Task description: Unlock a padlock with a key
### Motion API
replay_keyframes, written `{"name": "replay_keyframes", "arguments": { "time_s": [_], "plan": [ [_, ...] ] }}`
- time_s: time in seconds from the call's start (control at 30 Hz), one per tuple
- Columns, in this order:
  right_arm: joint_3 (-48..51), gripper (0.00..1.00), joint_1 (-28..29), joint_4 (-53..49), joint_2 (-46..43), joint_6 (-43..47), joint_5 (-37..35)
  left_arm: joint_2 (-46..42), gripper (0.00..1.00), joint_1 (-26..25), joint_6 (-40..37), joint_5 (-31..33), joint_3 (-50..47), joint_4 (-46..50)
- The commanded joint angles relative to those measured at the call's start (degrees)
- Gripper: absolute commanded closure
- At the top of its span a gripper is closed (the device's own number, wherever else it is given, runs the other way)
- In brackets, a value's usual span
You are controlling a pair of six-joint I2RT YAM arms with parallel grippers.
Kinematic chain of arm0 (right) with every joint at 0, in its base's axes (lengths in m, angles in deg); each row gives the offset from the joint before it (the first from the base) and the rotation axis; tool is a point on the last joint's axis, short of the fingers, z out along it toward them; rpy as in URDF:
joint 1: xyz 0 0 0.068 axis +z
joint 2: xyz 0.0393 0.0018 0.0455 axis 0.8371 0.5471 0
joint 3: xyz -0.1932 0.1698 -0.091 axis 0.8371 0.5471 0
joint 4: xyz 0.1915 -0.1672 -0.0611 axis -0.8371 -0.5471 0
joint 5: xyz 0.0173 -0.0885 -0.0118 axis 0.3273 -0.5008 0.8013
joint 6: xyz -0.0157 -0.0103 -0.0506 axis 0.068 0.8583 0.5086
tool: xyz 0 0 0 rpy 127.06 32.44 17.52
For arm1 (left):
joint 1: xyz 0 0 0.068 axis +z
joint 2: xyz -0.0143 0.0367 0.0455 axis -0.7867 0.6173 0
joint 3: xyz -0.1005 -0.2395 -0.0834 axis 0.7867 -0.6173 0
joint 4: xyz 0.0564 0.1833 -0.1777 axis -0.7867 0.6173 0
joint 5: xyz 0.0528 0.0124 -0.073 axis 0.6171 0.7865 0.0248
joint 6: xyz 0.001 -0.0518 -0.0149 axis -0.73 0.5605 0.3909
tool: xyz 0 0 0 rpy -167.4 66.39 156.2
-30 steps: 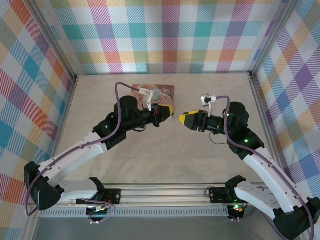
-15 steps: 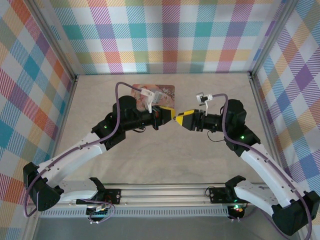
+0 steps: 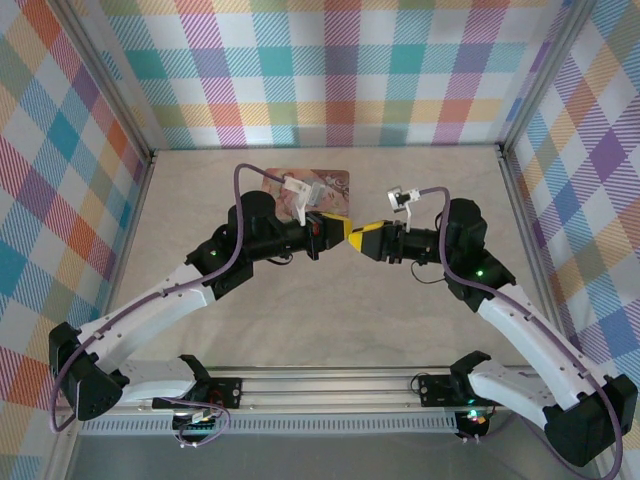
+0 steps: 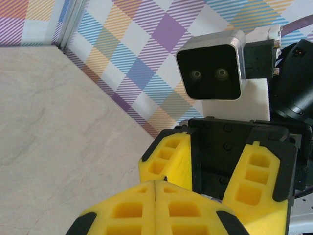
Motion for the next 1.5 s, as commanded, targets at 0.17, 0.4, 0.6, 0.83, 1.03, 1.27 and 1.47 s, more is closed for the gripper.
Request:
{"name": "replay_keyframes", "arguments": {
  "time_s": [0.17, 0.4, 0.6, 0.83, 1.03, 1.27, 1.47],
  "plan": [
    [0.65, 0.61, 0.70, 1.67, 1.26, -0.16, 1.12, 0.33, 1.00, -0.39, 0.70, -0.35, 1.47, -2.65],
    [0.94, 0.65, 0.89, 1.45, 1.25, -0.04, 0.52, 0.14, 1.00, -0.43, 0.70, 0.27, 1.28, -2.47],
    [1.16, 0.68, 1.04, 1.22, 1.62, -0.10, 0.56, 0.18, 1.00, -0.41, 1.08, 0.71, 1.03, -2.78],
    [1.07, 0.71, 1.22, 1.02, 2.04, 0.06, 0.46, 0.08, 1.00, -0.41, 1.06, 1.10, 0.79, -2.88],
    [0.93, 0.73, 1.30, -0.58, 1.29, 1.04, -0.88, -0.05, 1.00, -0.39, 1.08, 1.76, 0.77, -2.56],
    [0.98, 0.77, 1.30, -2.23, 0.17, 2.21, -2.56, -0.11, 1.00, -0.47, 0.83, 1.86, 0.77, -2.22],
    [1.02, 0.82, 1.32, -2.06, 0.07, 2.14, -3.02, 0.00, 1.00, -0.41, 0.66, 1.59, 0.74, -2.17]
  ]
}}
